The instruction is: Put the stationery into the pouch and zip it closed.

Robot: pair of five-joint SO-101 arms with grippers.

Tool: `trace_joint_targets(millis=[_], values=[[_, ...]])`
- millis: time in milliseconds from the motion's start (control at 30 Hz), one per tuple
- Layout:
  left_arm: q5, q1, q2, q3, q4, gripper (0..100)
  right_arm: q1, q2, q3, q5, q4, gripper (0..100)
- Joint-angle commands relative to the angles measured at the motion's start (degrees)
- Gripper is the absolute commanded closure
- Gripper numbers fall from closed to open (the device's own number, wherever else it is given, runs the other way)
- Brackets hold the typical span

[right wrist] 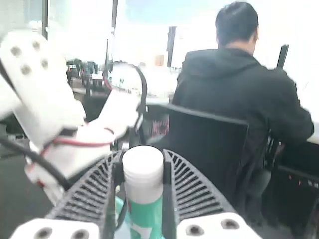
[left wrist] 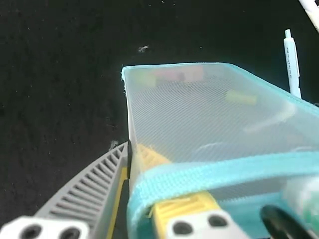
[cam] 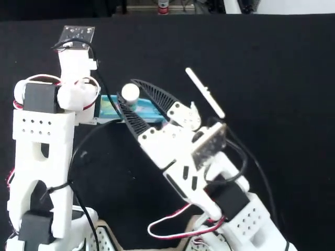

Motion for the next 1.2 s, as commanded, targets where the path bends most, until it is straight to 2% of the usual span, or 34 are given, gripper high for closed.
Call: trace_joint_targets(millis=[0,200,300,400,567,633,800,867,967,1167], values=[[0.1,-0.2,-0.5,-0.3,0.4,97,-0.1,-0.5,2.4,0.1,-1.4,98.6],[0.1,-0.2,0.0,-0.4,0.3,97,-0.1,-0.4,7.9,0.1,-0.9,98.3],[0.1,0.0,0.0,-0.4,0.3,97,-0.1,-0.4,6.4,0.1,3.6,98.2],[0.1,-0.2,0.0,-0.4,0.3,97,-0.1,-0.4,0.9,0.1,11.8,95.6],[0.0,0.0,0.0,-0.3,0.3,97,-0.2,0.4,-9.8,-0.1,30.2,75.0],[0.0,-0.1,0.0,-0.3,0.3,97,-0.1,1.4,-14.4,0.0,35.3,74.9],[0.0,-0.1,0.0,-0.1,0.3,97,1.0,2.1,-31.4,0.3,49.4,82.2],[0.0,-0.1,0.0,-0.1,0.3,97,5.7,2.2,-37.1,2.5,53.3,85.7],[-0.6,-0.1,0.0,0.0,0.3,97,17.0,2.2,-38.7,3.6,56.4,88.5],[-1.9,-0.2,0.0,0.1,0.4,97,38.5,8.7,-25.8,0.8,58.5,88.5]])
